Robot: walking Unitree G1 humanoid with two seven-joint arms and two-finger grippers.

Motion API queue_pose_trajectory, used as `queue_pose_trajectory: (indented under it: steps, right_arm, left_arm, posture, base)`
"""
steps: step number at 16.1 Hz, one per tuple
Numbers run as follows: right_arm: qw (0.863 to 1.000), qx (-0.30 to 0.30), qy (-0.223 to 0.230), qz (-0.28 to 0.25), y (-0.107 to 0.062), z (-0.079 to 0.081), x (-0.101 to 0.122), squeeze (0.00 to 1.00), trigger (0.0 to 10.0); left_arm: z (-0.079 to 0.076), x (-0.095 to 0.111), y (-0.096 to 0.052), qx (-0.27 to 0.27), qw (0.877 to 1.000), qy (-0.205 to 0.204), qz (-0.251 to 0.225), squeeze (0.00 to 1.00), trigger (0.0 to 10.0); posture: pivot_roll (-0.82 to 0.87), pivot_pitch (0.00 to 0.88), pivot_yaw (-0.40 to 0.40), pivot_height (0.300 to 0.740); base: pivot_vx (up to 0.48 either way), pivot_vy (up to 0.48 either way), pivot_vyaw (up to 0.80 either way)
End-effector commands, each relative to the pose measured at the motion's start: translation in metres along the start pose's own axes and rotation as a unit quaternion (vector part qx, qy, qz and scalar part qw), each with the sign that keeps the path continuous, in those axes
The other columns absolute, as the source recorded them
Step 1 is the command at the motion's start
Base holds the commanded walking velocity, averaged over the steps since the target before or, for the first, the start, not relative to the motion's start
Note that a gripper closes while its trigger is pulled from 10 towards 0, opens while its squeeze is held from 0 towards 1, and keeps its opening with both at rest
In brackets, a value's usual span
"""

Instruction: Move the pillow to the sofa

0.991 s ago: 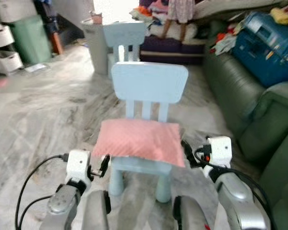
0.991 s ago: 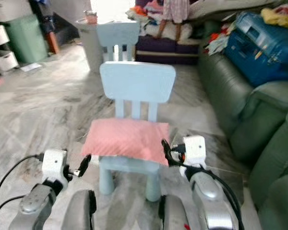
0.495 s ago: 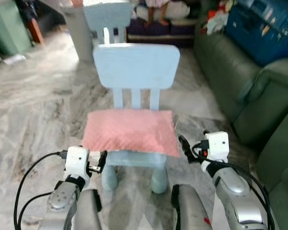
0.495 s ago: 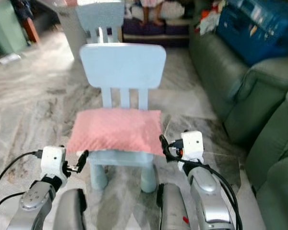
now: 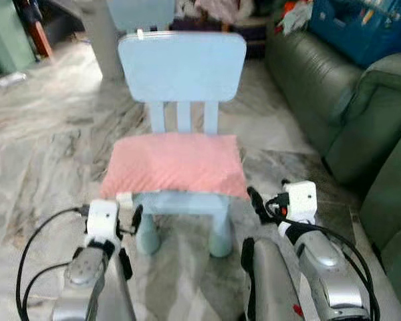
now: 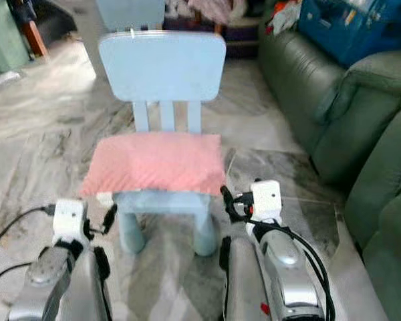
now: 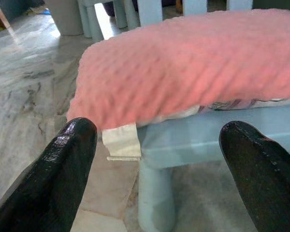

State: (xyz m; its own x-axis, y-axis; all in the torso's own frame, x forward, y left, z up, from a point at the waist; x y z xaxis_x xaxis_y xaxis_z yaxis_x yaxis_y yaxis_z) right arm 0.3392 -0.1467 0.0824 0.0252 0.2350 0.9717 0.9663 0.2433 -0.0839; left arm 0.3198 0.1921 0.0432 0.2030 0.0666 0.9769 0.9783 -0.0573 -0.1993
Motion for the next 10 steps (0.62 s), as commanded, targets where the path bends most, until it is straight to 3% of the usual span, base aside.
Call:
queue_pose_trajectory:
  steps: [1,4,5,9,10]
  right_arm:
    - [1.000,0.002,-0.004,-0.015,0.006,-0.001,0.010,0.00,10.0]
    - [0.999,-0.001,-0.016,-0.045,0.020,-0.008,0.033,0.00,10.0]
    - [0.998,0.000,-0.018,-0.056,0.025,-0.010,0.042,0.00,10.0]
    - [0.995,0.008,-0.028,-0.091,0.045,-0.011,0.074,0.00,10.0]
    - [0.995,0.002,-0.027,-0.097,0.048,-0.013,0.082,0.00,10.0]
  left_arm:
    - [0.015,0.014,0.005,0.028,0.999,0.013,-0.019,0.00,10.0]
    - [0.041,0.033,0.018,0.078,0.996,0.003,-0.039,0.00,10.0]
    - [0.049,0.035,0.024,0.101,0.994,-0.023,-0.037,0.00,10.0]
    - [0.047,0.077,0.057,0.102,0.992,-0.033,-0.070,0.00,10.0]
    - [0.046,0.101,0.067,0.110,0.988,-0.049,-0.097,0.00,10.0]
  posture:
    - [-0.09,0.000,0.000,0.366]
    - [-0.09,0.004,-0.001,0.366]
    - [-0.08,0.014,-0.004,0.366]
    - [-0.10,0.059,0.001,0.366]
    - [-0.10,0.104,-0.004,0.366]
  base:
    - [0.000,0.000,0.00]
    - [0.000,0.000,0.00]
    - [0.000,0.000,0.00]
    - [0.000,0.000,0.00]
    - [0.000,0.000,0.00]
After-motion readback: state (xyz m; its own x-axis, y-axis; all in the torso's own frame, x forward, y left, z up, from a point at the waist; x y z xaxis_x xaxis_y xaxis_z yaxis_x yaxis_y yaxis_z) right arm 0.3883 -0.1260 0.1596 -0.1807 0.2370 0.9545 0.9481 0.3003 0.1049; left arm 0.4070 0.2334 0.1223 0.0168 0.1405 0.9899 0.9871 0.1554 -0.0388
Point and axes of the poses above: a point about 5 cm out from each wrist's last joint towards the gripper, its own y axis pointing out of the wrist towards the gripper, its own x axis along the axis of the wrist's last joint, z = x × y, the point moved 6 cm from there along y, pointing out of the wrist towards the gripper, and after that the axes turned 11 degrees about -y, right-handed, at the moved point
